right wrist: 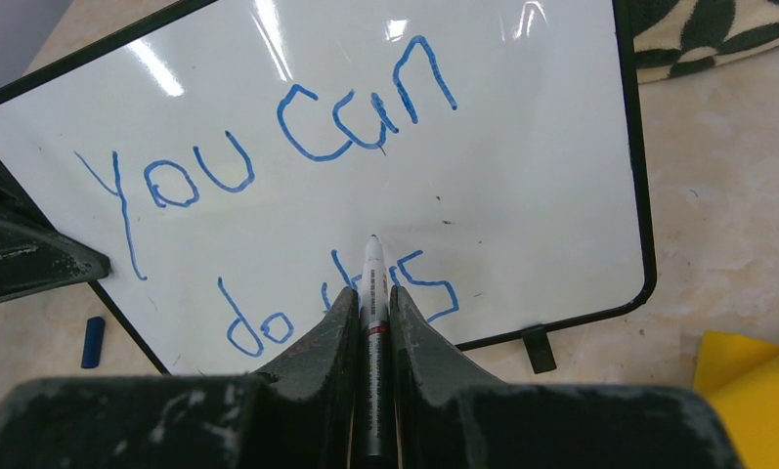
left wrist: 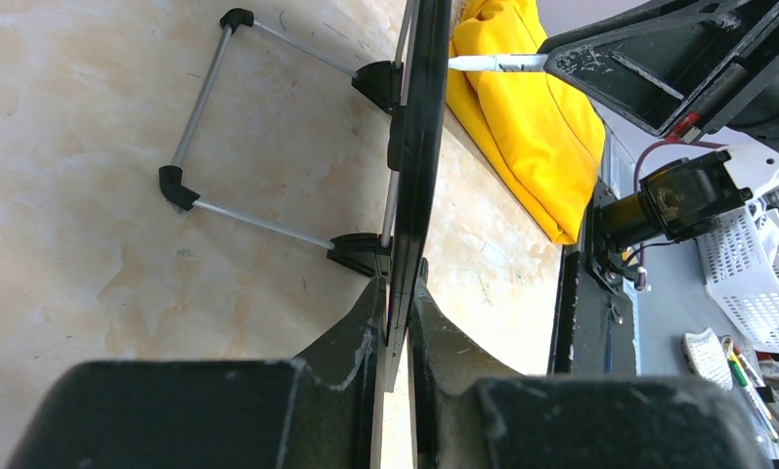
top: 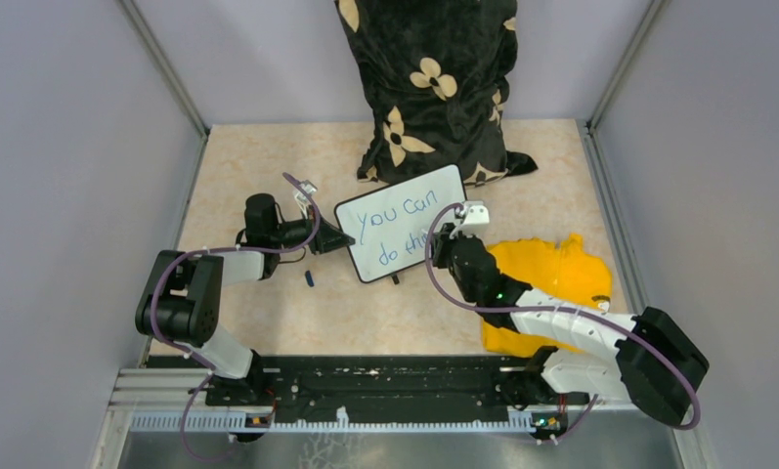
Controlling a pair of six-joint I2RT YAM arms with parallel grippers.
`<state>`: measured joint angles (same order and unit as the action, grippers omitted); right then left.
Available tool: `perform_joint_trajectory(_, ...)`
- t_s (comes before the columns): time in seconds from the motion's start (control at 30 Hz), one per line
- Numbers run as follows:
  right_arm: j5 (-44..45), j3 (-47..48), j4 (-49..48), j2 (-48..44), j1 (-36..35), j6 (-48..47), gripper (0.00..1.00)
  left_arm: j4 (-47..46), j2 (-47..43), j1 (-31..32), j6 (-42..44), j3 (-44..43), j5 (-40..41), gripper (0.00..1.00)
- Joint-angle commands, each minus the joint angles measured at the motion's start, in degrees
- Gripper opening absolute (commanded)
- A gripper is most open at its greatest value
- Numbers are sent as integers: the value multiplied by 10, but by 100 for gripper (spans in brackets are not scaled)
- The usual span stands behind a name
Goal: Write a sentence on the whiteboard
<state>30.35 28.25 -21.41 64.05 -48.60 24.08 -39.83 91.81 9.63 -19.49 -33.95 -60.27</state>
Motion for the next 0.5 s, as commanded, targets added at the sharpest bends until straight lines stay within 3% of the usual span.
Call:
perform_joint_trajectory(0.0, 7, 22, -31, 6, 3, 8, 0, 48, 19, 6, 19, 0, 34, 17)
perform_joint_trajectory(0.47, 5, 22, -36, 24, 9, 13, 0, 47, 18, 6, 18, 0, 34, 17)
